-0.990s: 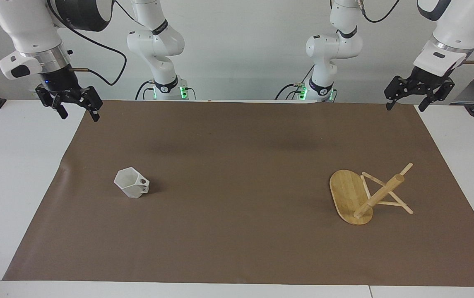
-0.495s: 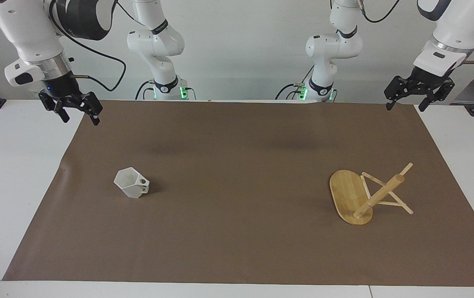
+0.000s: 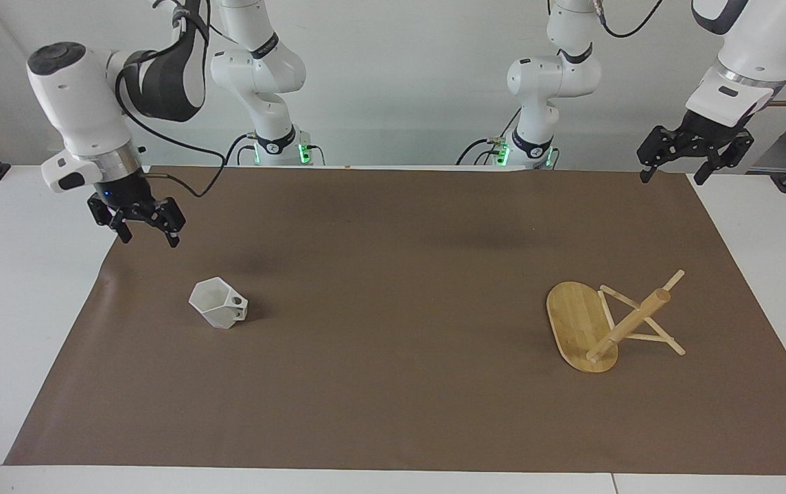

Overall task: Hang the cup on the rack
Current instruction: 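Reach the right gripper to the white cup and grasp its rim, then lift the white cup with the right gripper and carry it toward the rack, then bring the cup near the rack while the left gripper reaches the cup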

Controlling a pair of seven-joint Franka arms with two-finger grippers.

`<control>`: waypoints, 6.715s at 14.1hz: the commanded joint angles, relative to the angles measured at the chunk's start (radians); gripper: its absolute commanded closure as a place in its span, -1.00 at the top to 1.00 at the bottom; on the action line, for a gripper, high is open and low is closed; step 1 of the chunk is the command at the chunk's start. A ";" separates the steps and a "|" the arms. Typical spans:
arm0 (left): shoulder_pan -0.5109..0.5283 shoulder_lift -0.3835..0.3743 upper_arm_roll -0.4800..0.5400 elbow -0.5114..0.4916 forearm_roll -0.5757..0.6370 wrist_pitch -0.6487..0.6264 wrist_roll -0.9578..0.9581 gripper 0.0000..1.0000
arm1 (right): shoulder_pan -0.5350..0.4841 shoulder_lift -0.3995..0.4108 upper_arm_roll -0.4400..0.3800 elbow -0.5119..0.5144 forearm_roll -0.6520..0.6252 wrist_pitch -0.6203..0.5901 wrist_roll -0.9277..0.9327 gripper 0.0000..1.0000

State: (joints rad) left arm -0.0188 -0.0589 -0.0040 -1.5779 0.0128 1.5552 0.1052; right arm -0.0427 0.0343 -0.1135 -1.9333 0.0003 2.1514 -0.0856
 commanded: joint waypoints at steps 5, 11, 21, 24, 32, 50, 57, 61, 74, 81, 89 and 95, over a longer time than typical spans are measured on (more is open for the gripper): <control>0.002 -0.021 0.002 -0.022 -0.008 -0.001 -0.010 1.00 | 0.000 0.142 0.006 0.002 -0.005 0.168 -0.042 1.00; 0.002 -0.021 0.002 -0.022 -0.008 -0.001 -0.010 1.00 | 0.021 0.188 0.023 -0.004 -0.002 0.211 -0.037 1.00; 0.002 -0.021 0.002 -0.022 -0.008 -0.001 -0.010 1.00 | 0.020 0.207 0.023 -0.041 0.000 0.209 0.000 0.69; 0.002 -0.021 0.002 -0.022 -0.008 -0.001 -0.010 1.00 | 0.020 0.205 0.023 -0.044 0.000 0.205 0.006 0.35; 0.002 -0.021 0.002 -0.022 -0.008 -0.001 -0.010 1.00 | 0.038 0.207 0.026 -0.038 0.000 0.205 0.029 -1.00; 0.002 -0.021 0.002 -0.022 -0.008 -0.001 -0.010 1.00 | 0.044 0.122 0.140 0.267 0.691 -0.194 0.029 -1.00; 0.008 -0.022 0.003 -0.024 -0.008 -0.012 -0.004 1.00 | 0.046 0.101 0.299 0.260 0.903 -0.107 -0.117 -1.00; 0.008 -0.021 0.006 -0.021 -0.005 -0.004 -0.001 1.00 | 0.081 0.116 0.348 0.252 0.987 0.001 -0.097 -1.00; -0.026 -0.082 -0.005 -0.177 -0.079 0.124 -0.073 1.00 | 0.328 0.202 0.356 0.254 1.159 0.294 0.026 -1.00; -0.039 -0.076 -0.002 -0.179 -0.178 0.259 0.400 1.00 | 0.356 0.196 0.356 0.248 1.161 0.288 0.081 -1.00; -0.062 -0.050 -0.007 -0.188 -0.382 0.344 0.891 1.00 | 0.356 0.194 0.357 0.243 1.162 0.286 0.102 -1.00; -0.059 0.019 -0.004 -0.202 -0.548 0.373 1.238 1.00 | 0.388 0.193 0.365 0.244 1.184 0.306 0.240 -1.00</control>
State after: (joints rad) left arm -0.0658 -0.0513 -0.0173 -1.7754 -0.5087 1.8962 1.2458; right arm 0.3453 0.2368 0.2420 -1.6825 1.1463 2.4460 0.1291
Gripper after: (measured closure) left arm 0.000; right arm 0.943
